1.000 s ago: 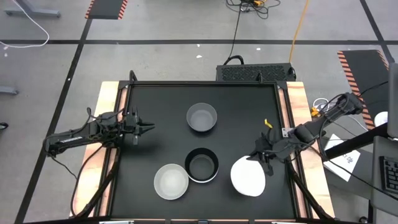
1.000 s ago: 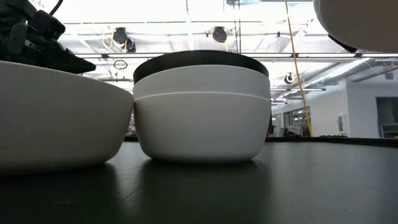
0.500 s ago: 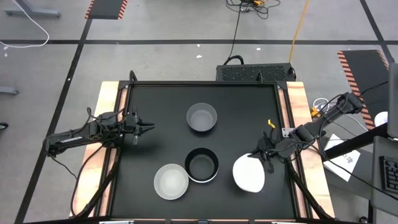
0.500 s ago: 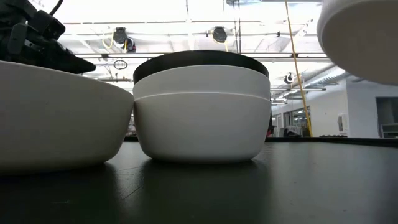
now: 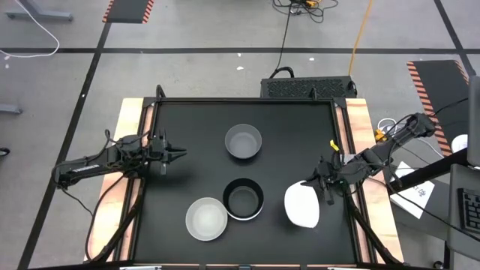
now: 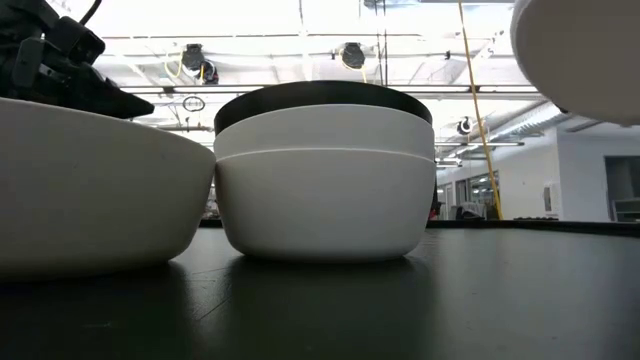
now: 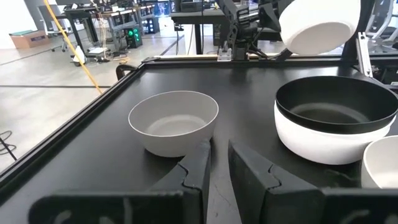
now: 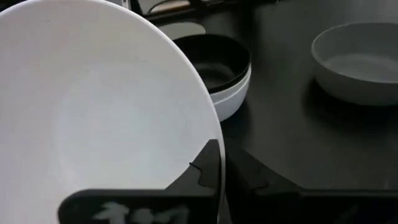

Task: Nest bowls inside each other
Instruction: Stack the white bowl on the black bowl

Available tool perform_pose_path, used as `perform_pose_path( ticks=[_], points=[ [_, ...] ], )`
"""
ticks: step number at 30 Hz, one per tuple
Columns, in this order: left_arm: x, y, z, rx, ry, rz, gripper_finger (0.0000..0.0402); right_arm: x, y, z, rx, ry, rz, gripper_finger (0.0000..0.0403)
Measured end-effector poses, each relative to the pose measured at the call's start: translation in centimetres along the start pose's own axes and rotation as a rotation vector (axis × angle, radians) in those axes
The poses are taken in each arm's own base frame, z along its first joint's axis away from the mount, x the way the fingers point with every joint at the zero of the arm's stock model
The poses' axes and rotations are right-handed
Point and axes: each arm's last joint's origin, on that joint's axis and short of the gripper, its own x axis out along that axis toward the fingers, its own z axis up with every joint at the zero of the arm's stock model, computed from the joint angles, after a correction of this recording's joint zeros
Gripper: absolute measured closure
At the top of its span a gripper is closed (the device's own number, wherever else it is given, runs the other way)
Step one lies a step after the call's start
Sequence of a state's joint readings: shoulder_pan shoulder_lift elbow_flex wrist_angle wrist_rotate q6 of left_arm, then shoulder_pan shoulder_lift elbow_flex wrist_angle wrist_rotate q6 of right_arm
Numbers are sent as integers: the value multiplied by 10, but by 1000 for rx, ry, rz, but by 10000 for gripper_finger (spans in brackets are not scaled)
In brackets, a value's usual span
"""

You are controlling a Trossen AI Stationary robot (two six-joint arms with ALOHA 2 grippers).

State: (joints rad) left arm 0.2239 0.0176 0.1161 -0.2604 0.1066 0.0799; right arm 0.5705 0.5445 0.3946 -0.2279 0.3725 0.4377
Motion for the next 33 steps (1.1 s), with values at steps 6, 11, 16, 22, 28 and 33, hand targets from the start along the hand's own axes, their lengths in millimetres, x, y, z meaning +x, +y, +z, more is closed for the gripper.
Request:
perform_pose_path(
  ticks=[6, 11, 16, 22, 28, 33],
  points=[
    [0, 0, 0, 1, 0, 0, 341, 1, -5, -5, -29, -60, -14, 403],
    [0, 0, 0, 7, 0, 0, 341, 3, -5, 6, -97, -164, -8, 403],
    [0, 0, 0, 12, -1, 0, 341, 7, -8, 17, -134, -233, 32, 403],
    [0, 0, 0, 13, -1, 0, 341, 16, -23, 25, -113, -220, 32, 403],
    [0, 0, 0, 13, -2, 0, 341, 27, -33, 44, -92, -210, 83, 403],
    [0, 0, 0, 13, -2, 0, 341, 41, -42, 65, -77, -185, 72, 403]
  ],
)
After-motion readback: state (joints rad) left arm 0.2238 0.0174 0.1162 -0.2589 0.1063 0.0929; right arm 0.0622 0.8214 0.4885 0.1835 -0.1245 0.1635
